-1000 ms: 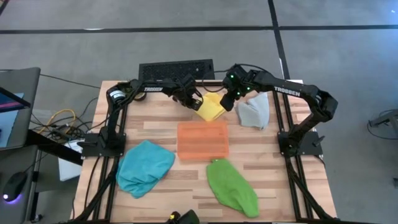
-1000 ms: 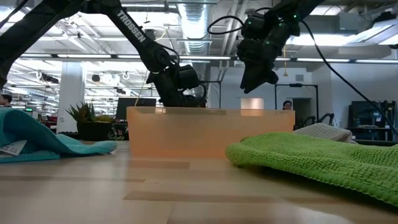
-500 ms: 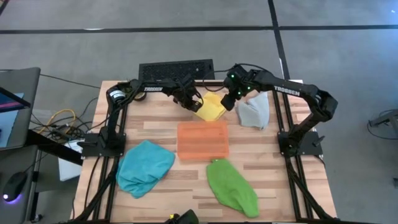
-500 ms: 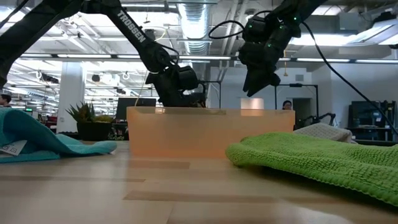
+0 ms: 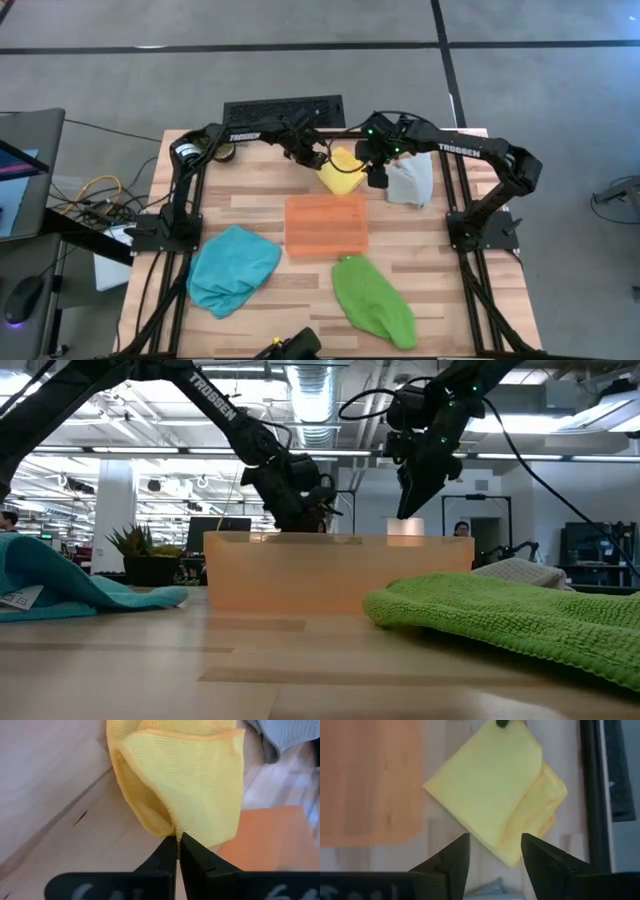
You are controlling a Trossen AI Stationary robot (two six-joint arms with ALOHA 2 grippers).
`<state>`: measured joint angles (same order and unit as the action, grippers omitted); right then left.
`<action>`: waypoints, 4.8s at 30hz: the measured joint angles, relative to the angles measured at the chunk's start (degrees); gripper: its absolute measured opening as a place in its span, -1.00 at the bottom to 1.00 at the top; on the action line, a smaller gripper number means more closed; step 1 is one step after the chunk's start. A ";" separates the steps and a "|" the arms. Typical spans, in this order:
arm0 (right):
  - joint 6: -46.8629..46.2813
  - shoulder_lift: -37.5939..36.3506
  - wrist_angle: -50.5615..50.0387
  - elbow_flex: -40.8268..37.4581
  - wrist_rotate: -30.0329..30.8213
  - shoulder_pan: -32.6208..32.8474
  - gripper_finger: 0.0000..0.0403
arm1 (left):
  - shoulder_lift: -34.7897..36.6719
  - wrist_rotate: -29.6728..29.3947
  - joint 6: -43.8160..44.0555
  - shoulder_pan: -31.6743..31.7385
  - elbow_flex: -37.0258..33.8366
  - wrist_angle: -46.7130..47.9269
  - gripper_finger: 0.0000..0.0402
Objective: Sort microfiber towel by color & place in baskets
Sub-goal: Put the yellow towel into the orange bin
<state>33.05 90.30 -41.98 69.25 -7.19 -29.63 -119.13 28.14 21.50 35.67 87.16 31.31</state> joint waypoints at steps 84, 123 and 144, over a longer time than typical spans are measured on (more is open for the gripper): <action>-13.63 -18.78 -6.18 2.80 -0.40 6.34 -0.17 | 19.87 -0.96 -6.71 -6.37 5.24 5.24 -1.00; -13.72 -25.97 -7.40 2.80 -0.24 5.96 -0.17 | 16.40 10.73 -3.37 -20.71 5.20 -2.71 -1.00; -13.67 -25.92 -6.60 2.80 0.11 5.43 -0.17 | 14.10 2.88 -15.84 -20.51 5.44 21.84 -1.00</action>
<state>19.38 64.38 -48.59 72.05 -7.09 -24.20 -105.03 31.02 5.65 15.16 92.60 53.15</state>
